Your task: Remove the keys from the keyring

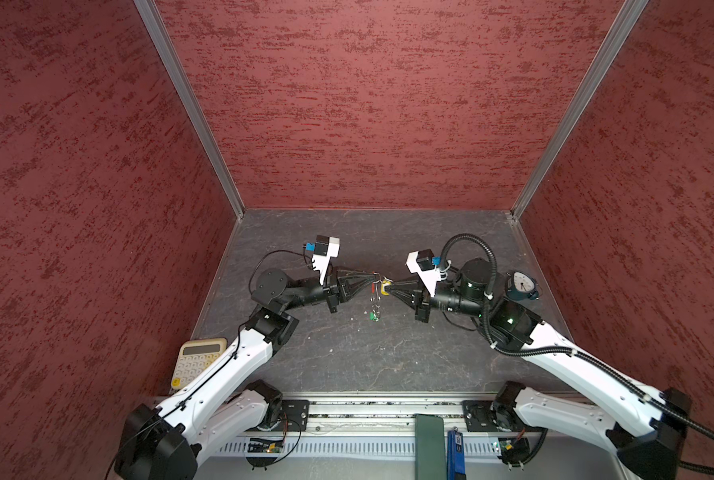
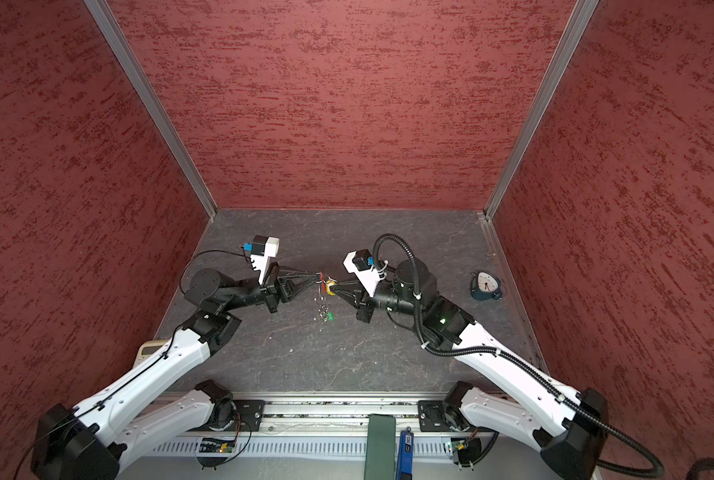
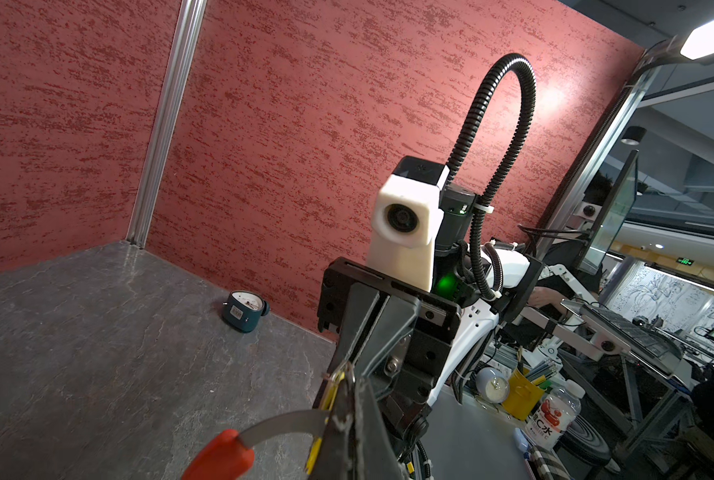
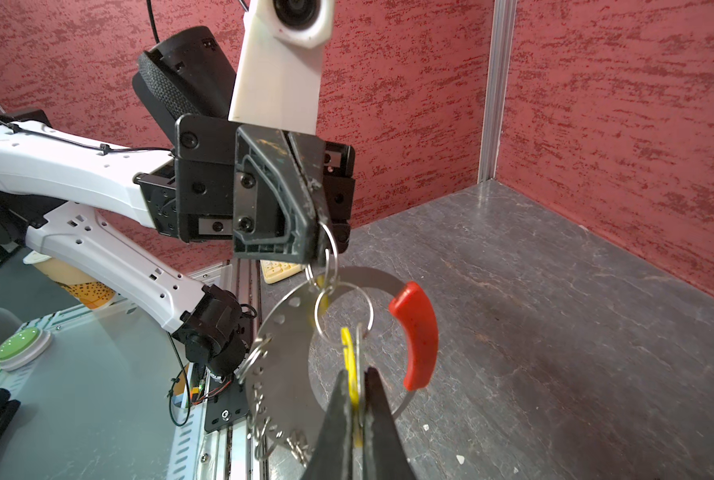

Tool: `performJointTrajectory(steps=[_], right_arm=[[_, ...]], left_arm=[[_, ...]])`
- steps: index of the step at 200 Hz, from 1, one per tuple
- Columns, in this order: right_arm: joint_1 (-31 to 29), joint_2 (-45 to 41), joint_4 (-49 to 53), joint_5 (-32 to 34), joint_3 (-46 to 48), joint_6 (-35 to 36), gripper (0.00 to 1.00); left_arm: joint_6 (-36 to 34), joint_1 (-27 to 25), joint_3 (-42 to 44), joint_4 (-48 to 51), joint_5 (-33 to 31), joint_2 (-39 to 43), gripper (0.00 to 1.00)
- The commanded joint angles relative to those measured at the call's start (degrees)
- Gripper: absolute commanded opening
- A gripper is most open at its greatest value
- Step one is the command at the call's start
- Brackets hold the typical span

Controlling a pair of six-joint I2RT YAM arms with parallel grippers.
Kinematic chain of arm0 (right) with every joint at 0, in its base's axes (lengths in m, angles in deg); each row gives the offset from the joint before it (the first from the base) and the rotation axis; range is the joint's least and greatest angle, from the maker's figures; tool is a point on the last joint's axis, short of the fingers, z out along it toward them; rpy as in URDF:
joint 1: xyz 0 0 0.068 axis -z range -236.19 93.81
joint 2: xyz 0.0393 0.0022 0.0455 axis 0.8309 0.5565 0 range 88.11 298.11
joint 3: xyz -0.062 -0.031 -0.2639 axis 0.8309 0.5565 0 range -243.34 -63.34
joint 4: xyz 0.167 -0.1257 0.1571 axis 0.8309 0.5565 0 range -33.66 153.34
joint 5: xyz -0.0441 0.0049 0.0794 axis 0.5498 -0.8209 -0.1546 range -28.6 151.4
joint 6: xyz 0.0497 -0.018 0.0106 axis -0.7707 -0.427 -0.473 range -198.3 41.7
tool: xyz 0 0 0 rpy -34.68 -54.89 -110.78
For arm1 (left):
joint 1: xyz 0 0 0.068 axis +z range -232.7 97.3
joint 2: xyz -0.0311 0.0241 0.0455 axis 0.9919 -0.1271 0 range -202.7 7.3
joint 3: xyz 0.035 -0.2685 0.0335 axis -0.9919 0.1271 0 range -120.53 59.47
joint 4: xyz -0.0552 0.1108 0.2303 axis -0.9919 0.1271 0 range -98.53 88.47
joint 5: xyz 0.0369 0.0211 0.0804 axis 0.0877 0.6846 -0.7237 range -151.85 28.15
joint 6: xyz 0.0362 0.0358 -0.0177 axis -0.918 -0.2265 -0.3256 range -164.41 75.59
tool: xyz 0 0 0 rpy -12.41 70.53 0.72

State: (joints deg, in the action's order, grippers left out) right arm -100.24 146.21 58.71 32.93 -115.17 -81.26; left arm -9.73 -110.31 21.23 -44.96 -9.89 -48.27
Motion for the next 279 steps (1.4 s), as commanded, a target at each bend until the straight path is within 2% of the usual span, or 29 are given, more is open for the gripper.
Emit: performJointTrajectory(steps=[1, 16, 44, 61, 96, 134, 159, 180, 237, 279], right_arm=[[0.29, -0.63, 1.67, 0.04, 1.43, -1.82, 0.00], [0.21, -0.60, 1.61, -0.53, 1.41, -2.22, 0.00], [0.19, -2.25, 1.80, -0.68, 0.81, -2.32, 0.25], [0.20, -4.05, 2.07, 0.42, 0.42, -1.79, 0.39], [0.05, -7.26, 0.87, 0.54, -1.69, -1.89, 0.49], [0.04, -6.34, -7.95, -1.46, -4.19, -5.01, 0.51], [-0.06, -4.19, -20.13, -1.47, -0.98, -11.26, 0.51], [-0.07, -2.08, -25.75, -2.40, 0.84, -15.18, 0.51], [-0.90, 0.80, -30.10, -7.47, 2.41, -19.25, 0.46], [-1.47, 2.57, -31.14, -8.71, 3.14, -20.41, 0.37]], left_arm=[[0.67, 1.07, -1.62, -7.19, 1.13, 0.40, 0.00], [0.26, 1.00, -2.22, -6.47, 2.35, 0.17, 0.00], [-6.10, -1.16, -4.41, 3.52, 1.28, 1.61, 0.00], [-8.31, -2.30, -4.47, 5.88, 0.02, 2.75, 0.00], [-9.02, -2.60, -4.92, 7.18, -0.19, 3.09, 0.00], [-8.94, -2.96, -4.79, 6.63, -0.77, 2.76, 0.00], [-8.55, -3.14, -4.35, 5.98, -1.17, 3.25, 0.00], [-8.50, -3.30, -3.73, 5.75, -1.84, 3.80, 0.00], [-8.71, -3.26, -2.95, 5.41, -2.35, 4.11, 0.00], [-8.66, -3.27, -2.63, 5.22, -2.59, 4.09, 0.00]])
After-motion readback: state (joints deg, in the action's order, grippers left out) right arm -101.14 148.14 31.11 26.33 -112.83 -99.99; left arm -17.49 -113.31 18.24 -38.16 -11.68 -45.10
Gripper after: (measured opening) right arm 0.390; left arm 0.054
